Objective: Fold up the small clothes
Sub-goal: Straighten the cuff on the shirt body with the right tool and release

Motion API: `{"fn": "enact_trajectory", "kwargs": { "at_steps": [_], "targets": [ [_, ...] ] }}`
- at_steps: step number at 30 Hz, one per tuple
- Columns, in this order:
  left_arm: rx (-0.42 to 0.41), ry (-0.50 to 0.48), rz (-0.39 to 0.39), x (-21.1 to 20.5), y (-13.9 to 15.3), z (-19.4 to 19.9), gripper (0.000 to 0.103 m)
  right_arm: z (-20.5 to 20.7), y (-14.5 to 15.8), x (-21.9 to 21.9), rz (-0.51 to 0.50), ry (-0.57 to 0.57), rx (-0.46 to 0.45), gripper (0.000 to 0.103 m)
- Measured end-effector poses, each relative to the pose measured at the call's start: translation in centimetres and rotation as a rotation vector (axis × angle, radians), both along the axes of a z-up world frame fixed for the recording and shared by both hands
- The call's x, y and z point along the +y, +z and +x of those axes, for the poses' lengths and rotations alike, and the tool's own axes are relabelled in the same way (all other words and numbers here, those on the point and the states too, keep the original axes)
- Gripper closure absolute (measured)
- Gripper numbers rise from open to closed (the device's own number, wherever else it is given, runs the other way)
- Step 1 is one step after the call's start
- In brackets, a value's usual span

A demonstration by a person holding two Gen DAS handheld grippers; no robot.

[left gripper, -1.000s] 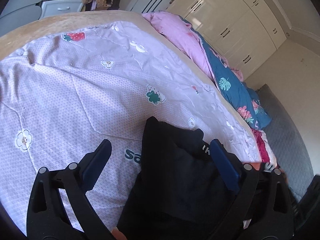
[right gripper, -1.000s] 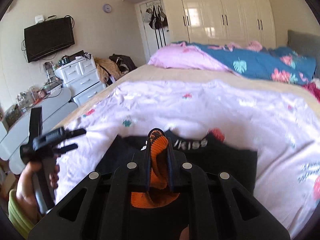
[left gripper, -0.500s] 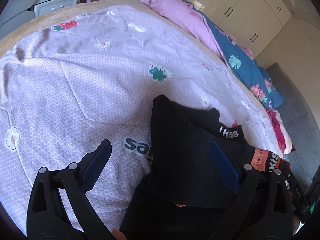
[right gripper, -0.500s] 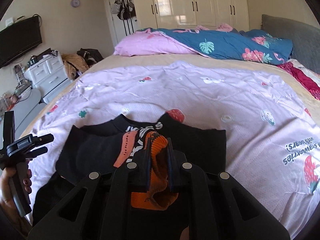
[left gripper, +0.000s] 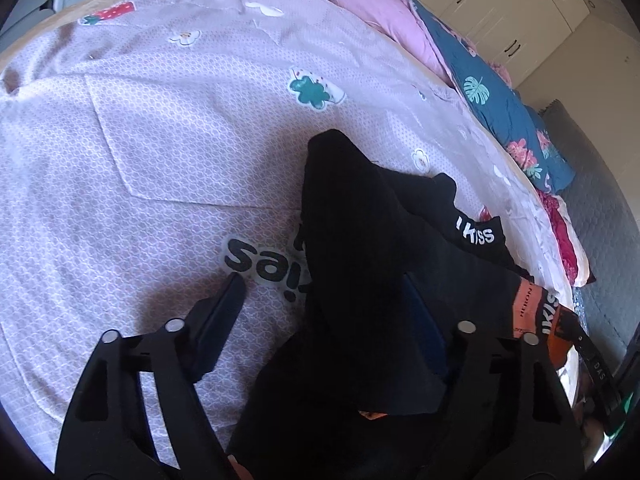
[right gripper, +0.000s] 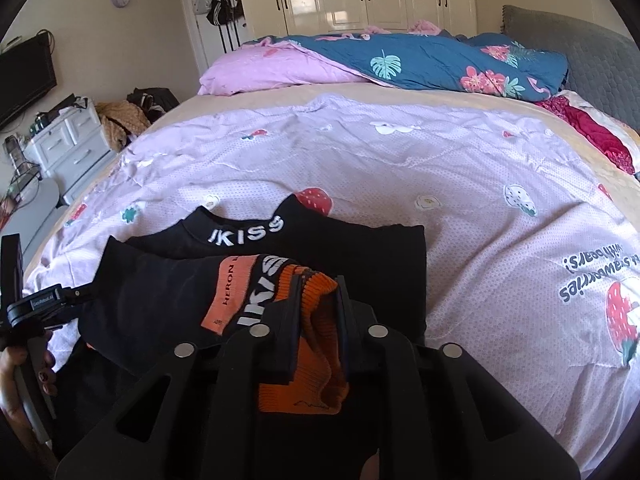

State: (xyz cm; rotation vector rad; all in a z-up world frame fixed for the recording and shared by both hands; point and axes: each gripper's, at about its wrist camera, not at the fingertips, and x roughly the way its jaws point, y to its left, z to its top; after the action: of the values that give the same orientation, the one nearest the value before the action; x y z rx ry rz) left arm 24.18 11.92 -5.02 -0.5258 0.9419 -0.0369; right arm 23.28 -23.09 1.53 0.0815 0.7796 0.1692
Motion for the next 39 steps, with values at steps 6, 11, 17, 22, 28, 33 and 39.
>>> {"fn": "enact_trajectory", "kwargs": {
  "at_steps": [6,11,17,22,28,33,39],
  "targets": [
    [0.002,-0.032,-0.06,-0.5,-0.7,0.2,0.087,0.0,-0.3,-0.7,-0.03,-0.045,0.007,0.073],
    [-0.03,-0.031,-0.008,-0.3,0.6,-0.5,0.092,-0.2,-0.9,1.1,0.014,0.047,0.028,0.071],
    [0.001,-0.02,0.055,-0.1,0.1,-0.2,0.093,-0.7,-1.8,5.7,0.025,0.196,0.059,0.064],
    [0.007,-0.022,0.063,-0.1,0.0,-0.1,0.092,-0.9,-2.6,7.5,-0.016,0.22,0.091,0.056],
    [0.012,-0.024,0.051,-0.4,-0.1,0.1,0.09,0.4,-5.7,4.7,-0.056,0.139,0.239,0.056],
    [0.003,-0.03,0.055,-0.5,0.4,-0.1,0.09,0.1,-5.4,4.3,-0.033,0.14,0.233,0.056],
    [-0.033,-0.034,0.076,-0.6,1.8,-0.9,0.09,-0.2,-4.3,3.9,-0.001,0.137,0.201,0.048]
  ]
}}
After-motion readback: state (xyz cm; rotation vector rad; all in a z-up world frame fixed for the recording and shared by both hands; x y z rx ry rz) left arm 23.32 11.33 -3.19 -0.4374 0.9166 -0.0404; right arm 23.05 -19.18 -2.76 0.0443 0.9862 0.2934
